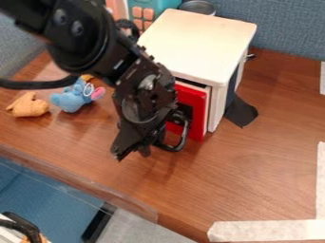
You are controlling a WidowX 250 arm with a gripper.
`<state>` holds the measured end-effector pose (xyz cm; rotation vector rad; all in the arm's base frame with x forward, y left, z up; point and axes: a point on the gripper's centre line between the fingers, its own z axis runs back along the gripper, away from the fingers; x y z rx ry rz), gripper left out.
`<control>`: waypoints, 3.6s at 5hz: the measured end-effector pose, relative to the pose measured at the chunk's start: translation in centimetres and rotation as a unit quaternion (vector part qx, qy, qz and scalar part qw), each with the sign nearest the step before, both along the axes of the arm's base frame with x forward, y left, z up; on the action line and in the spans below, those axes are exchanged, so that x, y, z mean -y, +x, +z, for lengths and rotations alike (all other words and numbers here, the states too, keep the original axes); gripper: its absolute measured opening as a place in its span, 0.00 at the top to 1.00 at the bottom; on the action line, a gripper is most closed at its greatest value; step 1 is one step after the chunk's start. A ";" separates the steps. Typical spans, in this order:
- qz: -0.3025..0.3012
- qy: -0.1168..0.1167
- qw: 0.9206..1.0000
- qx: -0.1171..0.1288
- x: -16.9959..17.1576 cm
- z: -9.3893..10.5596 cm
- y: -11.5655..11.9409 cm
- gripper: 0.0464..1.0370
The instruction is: Open the drawer
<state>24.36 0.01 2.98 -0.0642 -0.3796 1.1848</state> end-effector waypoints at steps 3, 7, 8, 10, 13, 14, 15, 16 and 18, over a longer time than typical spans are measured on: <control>0.006 -0.007 1.000 0.000 1.0 0.2 -3.5 0.79; 0.013 -0.018 1.000 0.003 1.1 0.6 -5.9 0.79; 0.010 -0.017 1.000 0.003 1.1 0.6 -6.4 0.79; 0.013 -0.013 1.000 -0.003 1.0 0.3 -6.9 0.79; -0.014 0.001 1.000 -0.010 1.1 0.7 -7.5 0.45; -0.020 -0.001 1.000 -0.006 1.1 1.5 -7.7 0.14; -0.022 -0.005 1.000 0.006 0.6 2.8 -7.9 0.02; -0.058 -0.001 0.998 0.004 -0.2 4.5 -8.5 0.03; -0.230 -0.003 0.972 -0.056 0.2 6.0 -10.1 0.03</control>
